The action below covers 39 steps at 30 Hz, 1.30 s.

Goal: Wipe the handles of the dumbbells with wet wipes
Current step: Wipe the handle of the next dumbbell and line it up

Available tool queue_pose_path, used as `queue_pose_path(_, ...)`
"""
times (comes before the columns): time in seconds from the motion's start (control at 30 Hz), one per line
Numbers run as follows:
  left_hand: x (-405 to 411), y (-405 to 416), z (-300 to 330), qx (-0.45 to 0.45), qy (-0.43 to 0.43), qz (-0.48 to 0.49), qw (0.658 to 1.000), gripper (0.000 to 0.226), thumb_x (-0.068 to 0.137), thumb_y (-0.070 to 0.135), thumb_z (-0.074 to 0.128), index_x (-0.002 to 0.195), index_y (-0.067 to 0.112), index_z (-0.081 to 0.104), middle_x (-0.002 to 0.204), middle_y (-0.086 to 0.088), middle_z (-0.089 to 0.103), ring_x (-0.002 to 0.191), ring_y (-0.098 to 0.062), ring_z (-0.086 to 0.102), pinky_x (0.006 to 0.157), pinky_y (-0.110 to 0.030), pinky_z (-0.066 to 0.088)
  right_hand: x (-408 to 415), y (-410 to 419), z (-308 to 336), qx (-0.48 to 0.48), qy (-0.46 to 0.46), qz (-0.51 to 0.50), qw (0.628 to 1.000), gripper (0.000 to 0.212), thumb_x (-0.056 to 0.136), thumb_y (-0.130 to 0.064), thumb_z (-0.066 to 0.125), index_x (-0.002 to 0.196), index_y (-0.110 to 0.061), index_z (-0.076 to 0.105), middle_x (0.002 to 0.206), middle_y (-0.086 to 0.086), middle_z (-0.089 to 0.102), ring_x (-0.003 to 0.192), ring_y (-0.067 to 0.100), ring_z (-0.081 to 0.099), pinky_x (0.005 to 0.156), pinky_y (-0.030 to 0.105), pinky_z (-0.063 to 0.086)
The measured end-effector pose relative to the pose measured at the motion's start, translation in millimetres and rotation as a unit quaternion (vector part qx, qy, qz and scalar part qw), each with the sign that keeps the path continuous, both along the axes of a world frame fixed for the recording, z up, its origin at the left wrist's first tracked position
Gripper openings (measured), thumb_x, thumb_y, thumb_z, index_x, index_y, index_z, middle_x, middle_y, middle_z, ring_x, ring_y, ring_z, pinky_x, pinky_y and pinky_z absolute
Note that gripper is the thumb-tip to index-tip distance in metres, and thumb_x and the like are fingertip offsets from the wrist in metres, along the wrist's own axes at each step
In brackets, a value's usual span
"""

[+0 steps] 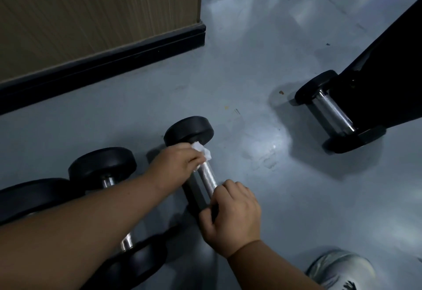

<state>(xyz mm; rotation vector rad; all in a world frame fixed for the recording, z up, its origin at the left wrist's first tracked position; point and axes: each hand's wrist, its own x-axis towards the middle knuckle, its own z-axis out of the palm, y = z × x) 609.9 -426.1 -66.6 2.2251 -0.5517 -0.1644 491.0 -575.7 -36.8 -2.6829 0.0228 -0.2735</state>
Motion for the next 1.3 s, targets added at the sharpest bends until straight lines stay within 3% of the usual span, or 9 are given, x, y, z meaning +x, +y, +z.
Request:
queue_pose_path(0.1, -28.3, -10.7, 2.6, 0.011, 0.027, 0.004, 1.0, 0.015, 0.091, 0.031, 0.064, 0.087, 0.022, 0.074, 0.086, 0.004, 0.067, 0.085, -0.007, 0.063, 0.083, -0.024, 0.048, -1.3, 0.1, -0.1, 0.011, -0.001, 0.005, 1.0, 0.017, 0.062, -0.029, 0.058, 0.063, -0.018, 0.046, 0.067, 0.001, 0.045, 0.06, 0.026, 0.042, 0.057, 0.034, 0.033)
queue_pose_path(0.23, -50.4, -14.8, 0.0, 0.038, -0.079, -0.123, 0.989, 0.031, 0.093, 0.044, 0.06, 0.079, 0.016, 0.061, 0.077, -0.001, 0.061, 0.077, -0.011, 0.058, 0.081, -0.041, 0.048, 2.0, -7.4, -1.7, 0.035, -0.006, 0.01, 0.999, 0.015, 0.062, -0.026, 0.058, 0.065, -0.017, 0.047, 0.067, 0.0, 0.044, 0.061, 0.025, 0.041, 0.057, 0.033, 0.033)
queue_pose_path(0.37, -9.5, -6.1, -3.5, -0.01, -0.011, 0.003, 1.0, 0.013, 0.095, 0.024, 0.065, 0.095, 0.022, 0.078, 0.087, 0.018, 0.056, 0.085, -0.008, 0.063, 0.081, -0.002, 0.037, 0.8, -7.6, -0.2, 0.048, -0.013, 0.005, 0.999, 0.013, 0.065, -0.023, 0.058, 0.065, -0.013, 0.049, 0.075, 0.003, 0.047, 0.069, 0.025, 0.042, 0.057, 0.039, 0.037)
queue_pose_path(0.43, -12.0, -7.2, -3.4, -0.02, -0.034, 0.02, 0.999, 0.015, 0.096, 0.018, 0.064, 0.102, 0.019, 0.077, 0.094, 0.021, 0.056, 0.088, 0.0, 0.06, 0.085, 0.001, 0.035, 0.4, -7.1, -0.7, 0.048, -0.012, 0.006, 0.999, 0.012, 0.065, -0.022, 0.058, 0.065, -0.013, 0.05, 0.076, 0.003, 0.047, 0.071, 0.025, 0.041, 0.057, 0.041, 0.038)
queue_pose_path(0.6, -53.6, -10.1, -13.3, 0.013, -0.12, -0.207, 0.971, 0.026, 0.103, 0.028, 0.045, 0.1, 0.012, 0.066, 0.096, -0.005, 0.063, 0.092, -0.011, 0.061, 0.083, -0.044, 0.052, 2.5, -11.1, -2.8, 0.057, -0.02, 0.008, 0.998, 0.012, 0.066, -0.022, 0.057, 0.065, -0.013, 0.048, 0.073, 0.002, 0.045, 0.069, 0.024, 0.04, 0.057, 0.041, 0.038)
queue_pose_path(0.8, -7.2, -7.6, -5.0, -0.023, -0.037, 0.032, 0.999, 0.02, 0.092, 0.021, 0.062, 0.102, 0.015, 0.078, 0.082, 0.017, 0.053, 0.08, -0.002, 0.059, 0.079, -0.005, 0.041, 2.4, -10.8, -0.6, 0.046, -0.022, 0.003, 0.999, 0.01, 0.066, -0.021, 0.056, 0.064, -0.014, 0.049, 0.073, 0.001, 0.045, 0.069, 0.023, 0.04, 0.055, 0.04, 0.038)
queue_pose_path(0.97, -52.4, -14.8, -10.2, 0.005, -0.058, -0.203, 0.977, 0.027, 0.094, 0.028, 0.044, 0.096, 0.013, 0.067, 0.096, -0.006, 0.063, 0.09, -0.019, 0.061, 0.084, -0.039, 0.05, 3.5, -12.3, -0.7, 0.055, -0.034, 0.012, 0.998, 0.01, 0.066, -0.021, 0.055, 0.065, -0.014, 0.049, 0.074, 0.001, 0.046, 0.069, 0.023, 0.04, 0.057, 0.035, 0.035)
queue_pose_path(1.17, -6.7, -11.8, -1.6, -0.049, -0.005, 0.01, 0.999, 0.021, 0.093, 0.024, 0.062, 0.101, 0.013, 0.079, 0.092, 0.014, 0.06, 0.09, 0.002, 0.057, 0.085, 0.0, 0.036, 3.5, -15.6, -3.1, 0.056, -0.028, 0.007, 0.998, 0.009, 0.067, -0.021, 0.055, 0.065, -0.014, 0.049, 0.073, 0.0, 0.045, 0.069, 0.023, 0.04, 0.054, 0.04, 0.037)
queue_pose_path(1.3, -47.4, -18.5, -3.9, -0.022, 0.028, -0.151, 0.988, 0.023, 0.096, 0.021, 0.049, 0.097, 0.008, 0.068, 0.098, -0.007, 0.065, 0.089, -0.011, 0.057, 0.087, -0.033, 0.05, 4.1, -16.1, -3.4, 0.06, -0.03, 0.01, 0.998, 0.01, 0.067, -0.021, 0.054, 0.065, -0.013, 0.049, 0.073, 0.001, 0.044, 0.069, 0.024, 0.039, 0.055, 0.04, 0.037)
